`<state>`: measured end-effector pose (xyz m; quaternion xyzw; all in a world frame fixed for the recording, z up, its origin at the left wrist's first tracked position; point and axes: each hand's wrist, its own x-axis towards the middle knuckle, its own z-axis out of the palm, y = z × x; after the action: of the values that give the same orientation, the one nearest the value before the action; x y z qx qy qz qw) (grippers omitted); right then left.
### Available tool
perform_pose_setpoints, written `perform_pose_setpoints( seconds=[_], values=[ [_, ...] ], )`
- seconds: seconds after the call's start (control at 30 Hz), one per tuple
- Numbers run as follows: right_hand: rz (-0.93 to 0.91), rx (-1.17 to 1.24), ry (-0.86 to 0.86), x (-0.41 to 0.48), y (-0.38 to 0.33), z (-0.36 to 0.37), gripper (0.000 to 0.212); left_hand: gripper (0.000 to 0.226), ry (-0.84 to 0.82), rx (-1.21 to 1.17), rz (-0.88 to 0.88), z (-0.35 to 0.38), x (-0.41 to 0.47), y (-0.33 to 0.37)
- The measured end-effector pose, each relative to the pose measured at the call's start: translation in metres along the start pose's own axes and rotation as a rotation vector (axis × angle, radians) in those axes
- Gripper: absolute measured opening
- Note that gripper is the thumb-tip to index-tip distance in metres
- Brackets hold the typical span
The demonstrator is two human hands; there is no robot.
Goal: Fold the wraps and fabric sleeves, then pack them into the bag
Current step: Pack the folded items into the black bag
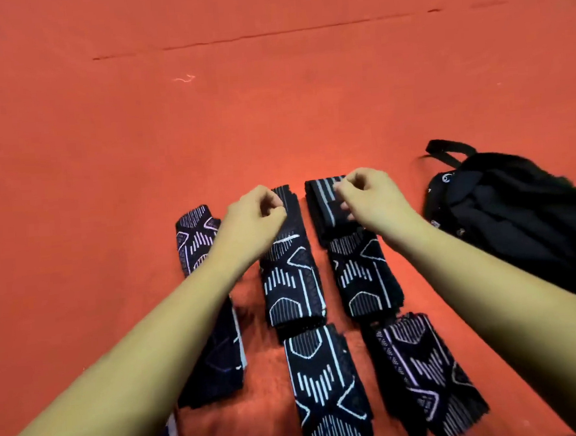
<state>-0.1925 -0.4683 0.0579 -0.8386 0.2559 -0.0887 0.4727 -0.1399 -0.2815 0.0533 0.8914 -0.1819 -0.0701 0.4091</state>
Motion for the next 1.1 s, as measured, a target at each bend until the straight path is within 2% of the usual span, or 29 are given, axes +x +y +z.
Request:
perform_pose_setpoints(
  seconds=[0.23,0.37,0.57,0.77,0.87,0.93,1.03,1.1],
  values=[
    [0.294,0.061,-0.036,-0.040,-0.010,-0.086,0.022,0.011,-0.191,-0.016,-0.231,-0.026,-0.028,0.101],
    [0.369,0.052,-0.073,-0.063,-0.019,-0.119,0.025,0.010,-0.238,-0.016,-0.321,-0.038,-0.054,0.136],
    [0.417,0.060,-0.178,-0.081,-0.021,-0.121,0.022,0.010,-0.220,-0.094,-0.410,-0.039,-0.069,0.130],
    [0.467,0.110,-0.161,-0.086,0.003,-0.112,0.011,0.004,-0.286,-0.260,-0.529,-0.008,-0.066,0.120],
    [0.478,0.126,-0.174,-0.084,0.014,-0.108,0.022,0.009,-0.320,-0.288,-0.599,0.017,-0.059,0.114],
    [0.471,0.123,-0.209,-0.080,0.024,-0.102,0.032,0.020,-0.345,-0.283,-0.625,0.035,-0.054,0.106],
    [0.480,0.140,-0.325,-0.071,0.041,-0.087,0.054,0.027,-0.375,-0.233,-0.678,0.058,-0.046,0.096],
    [0.489,0.208,-0.404,-0.064,0.050,-0.075,0.060,0.028,-0.380,-0.229,-0.730,0.074,-0.041,0.091]
  ],
)
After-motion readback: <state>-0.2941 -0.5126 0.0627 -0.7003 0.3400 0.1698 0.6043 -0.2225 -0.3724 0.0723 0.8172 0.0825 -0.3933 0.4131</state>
